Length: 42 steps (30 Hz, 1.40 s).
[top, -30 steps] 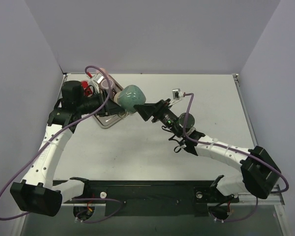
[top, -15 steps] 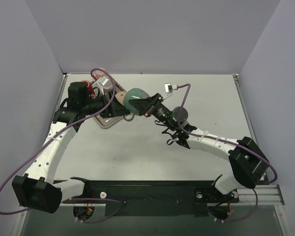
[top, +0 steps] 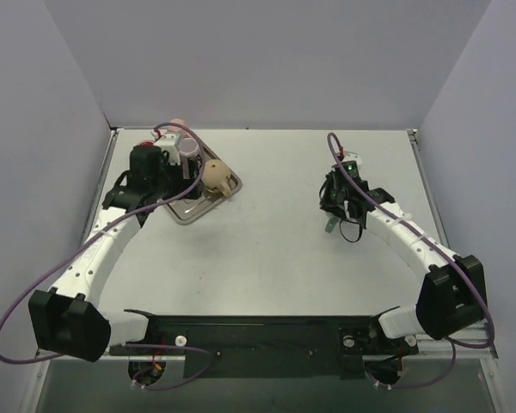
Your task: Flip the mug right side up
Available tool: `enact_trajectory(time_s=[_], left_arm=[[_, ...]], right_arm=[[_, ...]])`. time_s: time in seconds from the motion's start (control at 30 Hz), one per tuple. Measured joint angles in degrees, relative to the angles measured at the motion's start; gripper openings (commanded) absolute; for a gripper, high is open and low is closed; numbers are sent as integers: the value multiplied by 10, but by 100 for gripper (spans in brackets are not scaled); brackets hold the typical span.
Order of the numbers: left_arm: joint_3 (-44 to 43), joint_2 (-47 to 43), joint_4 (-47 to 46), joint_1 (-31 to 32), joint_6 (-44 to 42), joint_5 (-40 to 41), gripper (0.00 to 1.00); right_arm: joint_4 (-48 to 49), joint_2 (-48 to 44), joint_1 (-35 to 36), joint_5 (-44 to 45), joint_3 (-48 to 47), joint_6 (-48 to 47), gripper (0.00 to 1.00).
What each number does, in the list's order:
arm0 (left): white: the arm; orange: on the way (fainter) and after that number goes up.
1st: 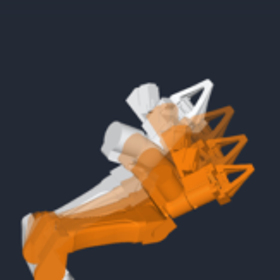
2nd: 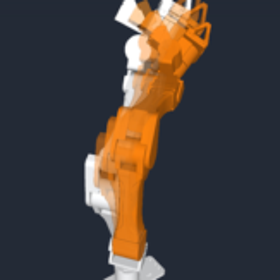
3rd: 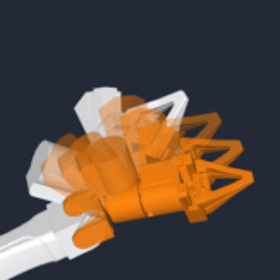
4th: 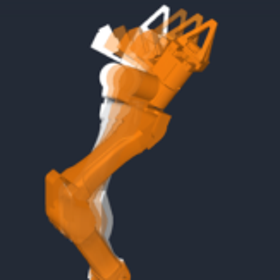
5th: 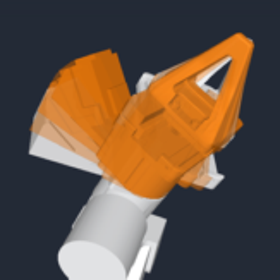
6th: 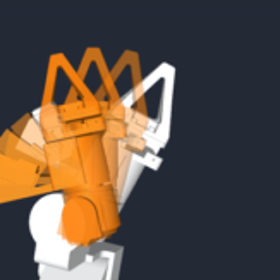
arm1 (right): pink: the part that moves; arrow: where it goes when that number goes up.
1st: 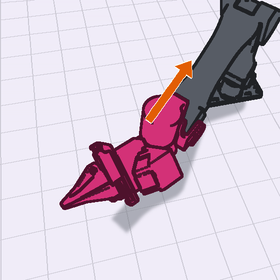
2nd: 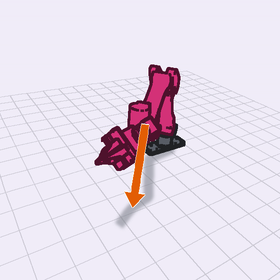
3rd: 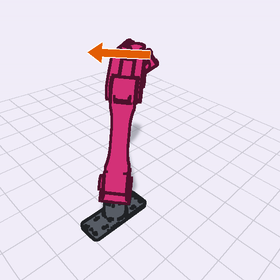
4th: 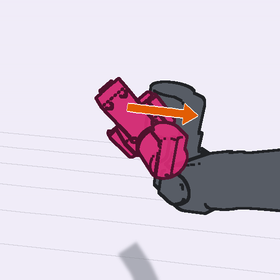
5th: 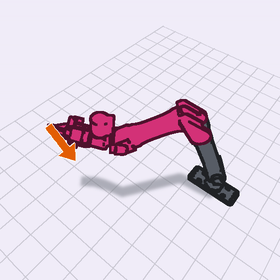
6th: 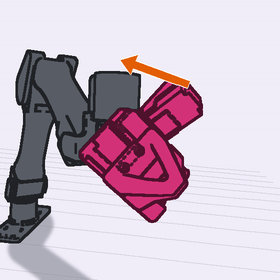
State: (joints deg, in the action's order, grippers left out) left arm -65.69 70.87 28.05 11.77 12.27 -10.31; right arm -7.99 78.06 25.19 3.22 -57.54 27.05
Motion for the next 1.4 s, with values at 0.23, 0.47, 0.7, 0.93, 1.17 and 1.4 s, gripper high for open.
enact_trajectory(time_s=[0.23, 0.47, 0.7, 0.93, 1.17, 1.4], left_arm=[[-48, 154, -25, 85, 7, 136, 89], [-128, 287, -35, 100, 32, 207, 90], [-195, 378, -43, 115, 62, 255, 90], [-228, 421, -34, 154, 86, 303, 87], [-260, 457, -23, 159, 96, 376, 77], [-193, 434, -53, 129, 80, 374, 65]], right_arm=[[-105, 132, -122, -38, -14, -57, 0], [-119, 183, -159, -103, -40, -83, 37], [-118, 172, -176, -113, -39, -93, 64], [-120, 84, -172, -85, -15, -93, 65], [-123, 54, -157, -70, 4, -98, 65], [-133, 31, -116, -58, 8, -109, 65]])
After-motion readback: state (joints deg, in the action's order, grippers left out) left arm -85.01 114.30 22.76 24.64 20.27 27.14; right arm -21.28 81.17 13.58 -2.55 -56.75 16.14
